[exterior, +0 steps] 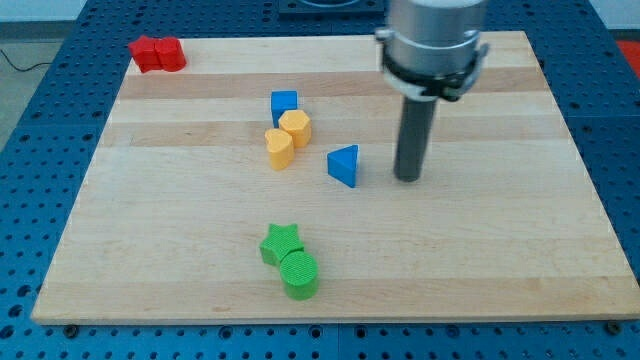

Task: Push the blue triangle into the yellow heart

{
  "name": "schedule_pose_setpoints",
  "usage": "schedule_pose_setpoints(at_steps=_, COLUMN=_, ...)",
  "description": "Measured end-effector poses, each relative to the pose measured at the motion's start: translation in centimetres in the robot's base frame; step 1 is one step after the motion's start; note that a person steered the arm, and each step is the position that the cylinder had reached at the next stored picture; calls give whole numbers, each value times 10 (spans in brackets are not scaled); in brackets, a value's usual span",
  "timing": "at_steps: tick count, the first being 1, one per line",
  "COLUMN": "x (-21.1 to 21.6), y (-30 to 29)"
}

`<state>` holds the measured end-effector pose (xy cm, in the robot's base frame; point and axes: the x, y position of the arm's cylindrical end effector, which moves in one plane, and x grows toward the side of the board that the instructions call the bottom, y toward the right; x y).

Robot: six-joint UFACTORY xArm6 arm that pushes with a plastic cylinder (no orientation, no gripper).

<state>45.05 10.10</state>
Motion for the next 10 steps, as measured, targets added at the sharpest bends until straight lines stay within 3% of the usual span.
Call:
schedule_pose_setpoints(at_steps=2, x=-38, y=-12)
schedule_pose_setpoints(at_steps=5, x=-15, y=-95)
schedule_pose_setpoints(at_steps=8, x=-1, y=-73)
schedule_pose_setpoints(at_steps=10, x=27, y=-92)
